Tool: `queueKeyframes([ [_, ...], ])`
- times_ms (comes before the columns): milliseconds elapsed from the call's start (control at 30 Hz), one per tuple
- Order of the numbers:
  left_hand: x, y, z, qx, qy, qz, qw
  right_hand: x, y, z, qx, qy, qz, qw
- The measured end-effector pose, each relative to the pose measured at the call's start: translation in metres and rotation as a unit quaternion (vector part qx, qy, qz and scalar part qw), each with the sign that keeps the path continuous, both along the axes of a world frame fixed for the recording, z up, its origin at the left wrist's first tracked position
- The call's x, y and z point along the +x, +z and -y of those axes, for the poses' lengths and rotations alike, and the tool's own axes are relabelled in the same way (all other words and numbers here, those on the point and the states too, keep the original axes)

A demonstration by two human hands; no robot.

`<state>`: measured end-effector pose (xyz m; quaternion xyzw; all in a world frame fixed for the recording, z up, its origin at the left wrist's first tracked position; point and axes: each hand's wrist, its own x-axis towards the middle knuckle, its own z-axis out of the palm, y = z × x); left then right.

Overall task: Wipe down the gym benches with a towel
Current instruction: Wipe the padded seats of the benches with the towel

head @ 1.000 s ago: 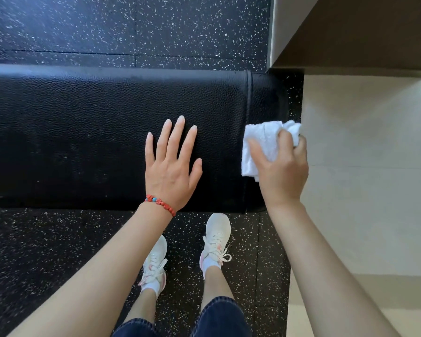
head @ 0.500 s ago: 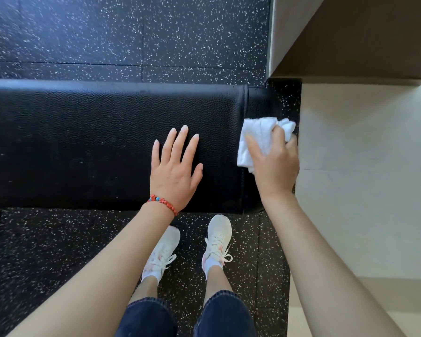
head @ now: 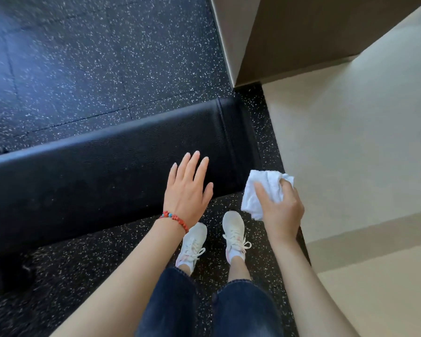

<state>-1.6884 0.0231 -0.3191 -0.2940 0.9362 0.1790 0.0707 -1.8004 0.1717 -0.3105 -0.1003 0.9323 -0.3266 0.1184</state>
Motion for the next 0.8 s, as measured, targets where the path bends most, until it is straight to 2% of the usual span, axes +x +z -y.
queueKeyframes([
  [200,0.005,0.064,-0.012,-0.017,-0.09,-0.015,0.996,0.03,0.061,-0.028,-0.044,-0.106,0.016,0.993],
  [500,-0.018,0.136,-0.047,-0.021,-0.182,-0.027,0.983,0.047,0.133,-0.072,-0.11,-0.249,0.014,0.962],
  [800,-0.059,0.188,-0.123,-0.033,-0.279,-0.04,0.959,0.046,0.183,-0.162,-0.136,-0.382,0.006,0.914],
])
